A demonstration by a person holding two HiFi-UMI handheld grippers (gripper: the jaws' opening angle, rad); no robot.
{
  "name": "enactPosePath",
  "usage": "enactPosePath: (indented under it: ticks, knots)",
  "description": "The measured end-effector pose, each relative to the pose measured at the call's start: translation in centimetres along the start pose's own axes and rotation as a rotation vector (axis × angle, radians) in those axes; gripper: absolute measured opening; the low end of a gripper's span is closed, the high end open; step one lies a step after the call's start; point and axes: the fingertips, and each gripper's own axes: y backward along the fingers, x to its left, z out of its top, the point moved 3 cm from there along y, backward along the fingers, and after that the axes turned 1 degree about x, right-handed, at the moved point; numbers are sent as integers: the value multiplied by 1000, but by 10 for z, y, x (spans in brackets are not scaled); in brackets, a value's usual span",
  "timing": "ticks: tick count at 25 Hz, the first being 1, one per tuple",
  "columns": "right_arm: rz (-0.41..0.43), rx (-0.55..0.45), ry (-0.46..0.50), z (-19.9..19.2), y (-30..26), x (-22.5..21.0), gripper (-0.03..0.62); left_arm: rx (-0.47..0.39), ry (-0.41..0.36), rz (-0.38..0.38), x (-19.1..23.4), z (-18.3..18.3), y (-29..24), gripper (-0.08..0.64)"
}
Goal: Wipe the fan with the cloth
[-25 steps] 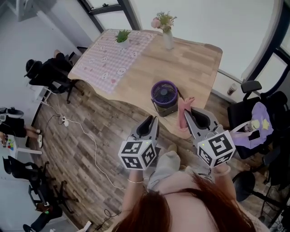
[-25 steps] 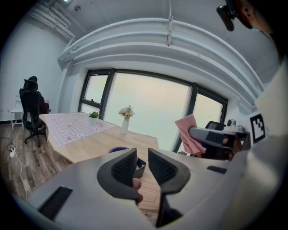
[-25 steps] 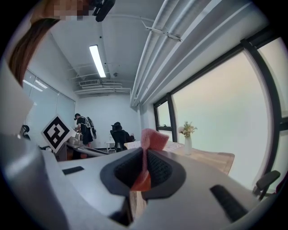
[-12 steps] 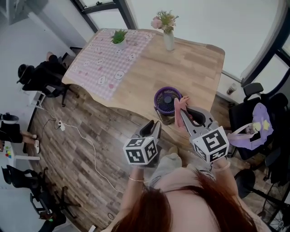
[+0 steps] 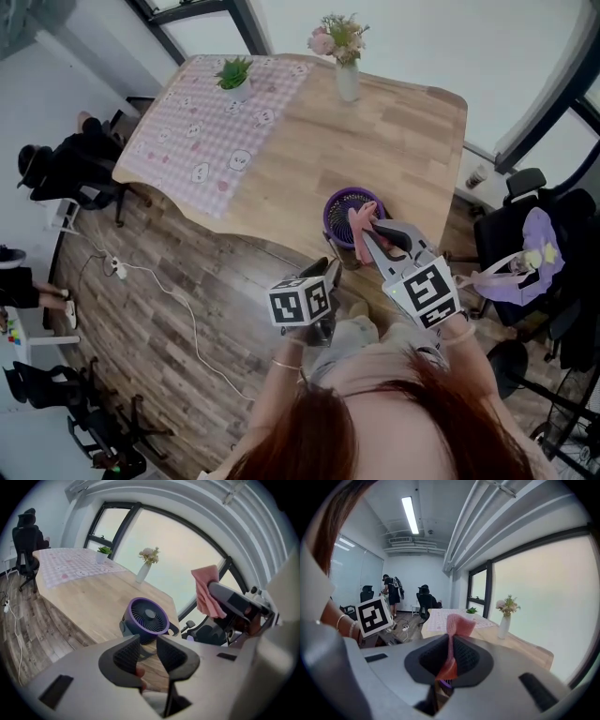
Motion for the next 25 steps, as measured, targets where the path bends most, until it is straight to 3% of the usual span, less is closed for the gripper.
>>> enactPosePath:
  ticks: [4,10,25]
  knots:
    - [26,38,34,-3,-23,-1,23,56,47,-23,14,5,-19,86]
    - [81,88,90,-14,-50,-6,23,101,87,32,30,6,-39,100]
    - [327,157,243,-31,-119,-23,23,105,297,105,40,6,-69,114]
